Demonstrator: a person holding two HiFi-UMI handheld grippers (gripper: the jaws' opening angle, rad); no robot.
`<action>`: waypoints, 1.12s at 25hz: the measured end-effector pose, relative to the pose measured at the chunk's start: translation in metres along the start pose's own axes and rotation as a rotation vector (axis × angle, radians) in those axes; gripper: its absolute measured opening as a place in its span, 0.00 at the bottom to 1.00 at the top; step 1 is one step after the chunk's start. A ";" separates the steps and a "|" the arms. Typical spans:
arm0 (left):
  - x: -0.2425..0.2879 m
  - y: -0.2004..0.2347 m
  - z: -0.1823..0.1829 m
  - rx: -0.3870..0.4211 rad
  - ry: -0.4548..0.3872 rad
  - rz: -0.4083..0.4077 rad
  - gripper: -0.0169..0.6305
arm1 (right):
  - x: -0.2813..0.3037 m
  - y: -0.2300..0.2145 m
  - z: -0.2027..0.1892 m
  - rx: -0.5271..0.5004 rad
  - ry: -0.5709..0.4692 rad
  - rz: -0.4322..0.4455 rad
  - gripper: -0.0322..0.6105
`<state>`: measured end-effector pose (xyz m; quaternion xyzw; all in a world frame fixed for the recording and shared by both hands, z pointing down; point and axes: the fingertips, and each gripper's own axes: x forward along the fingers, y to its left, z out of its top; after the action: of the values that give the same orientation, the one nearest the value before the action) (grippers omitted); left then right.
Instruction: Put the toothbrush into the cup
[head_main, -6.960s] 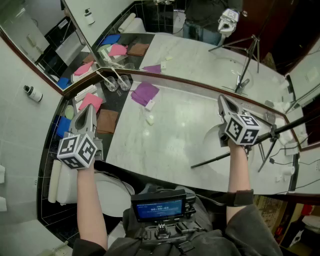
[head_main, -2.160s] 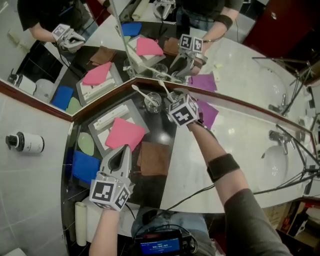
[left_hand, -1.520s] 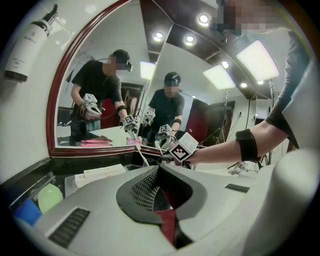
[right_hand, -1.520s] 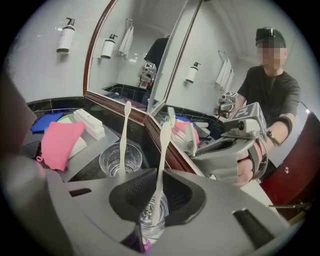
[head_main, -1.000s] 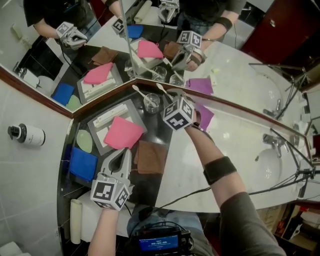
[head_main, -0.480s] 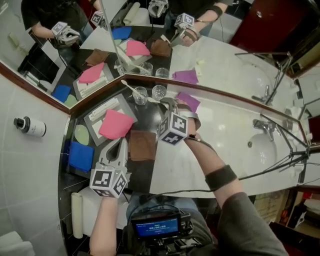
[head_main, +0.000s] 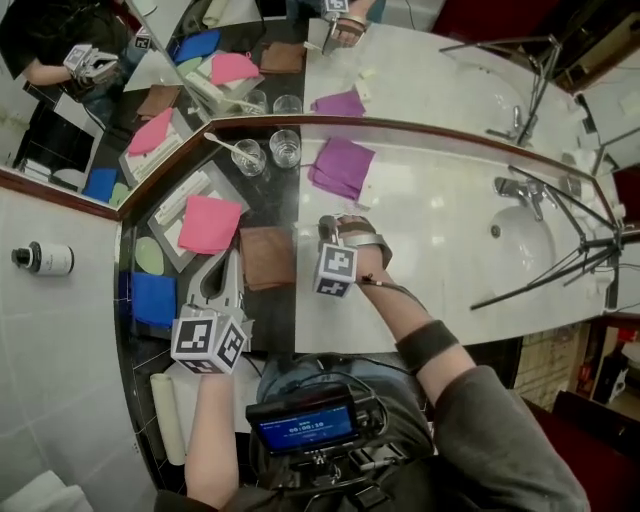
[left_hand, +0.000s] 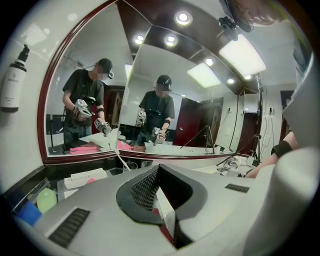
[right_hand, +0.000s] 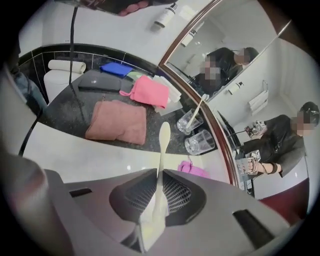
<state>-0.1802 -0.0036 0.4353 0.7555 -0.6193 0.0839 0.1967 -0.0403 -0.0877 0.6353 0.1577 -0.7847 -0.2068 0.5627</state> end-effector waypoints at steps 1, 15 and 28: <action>0.001 -0.002 -0.001 0.002 0.003 -0.004 0.03 | 0.003 0.009 -0.008 0.000 0.018 0.006 0.14; -0.003 -0.003 -0.018 0.001 0.037 -0.012 0.03 | 0.029 0.070 -0.047 -0.020 0.171 0.063 0.14; -0.013 0.009 -0.022 -0.007 0.037 -0.002 0.03 | 0.037 0.085 -0.044 -0.001 0.151 0.087 0.22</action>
<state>-0.1892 0.0154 0.4525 0.7537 -0.6151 0.0956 0.2109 -0.0113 -0.0379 0.7205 0.1385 -0.7459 -0.1699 0.6289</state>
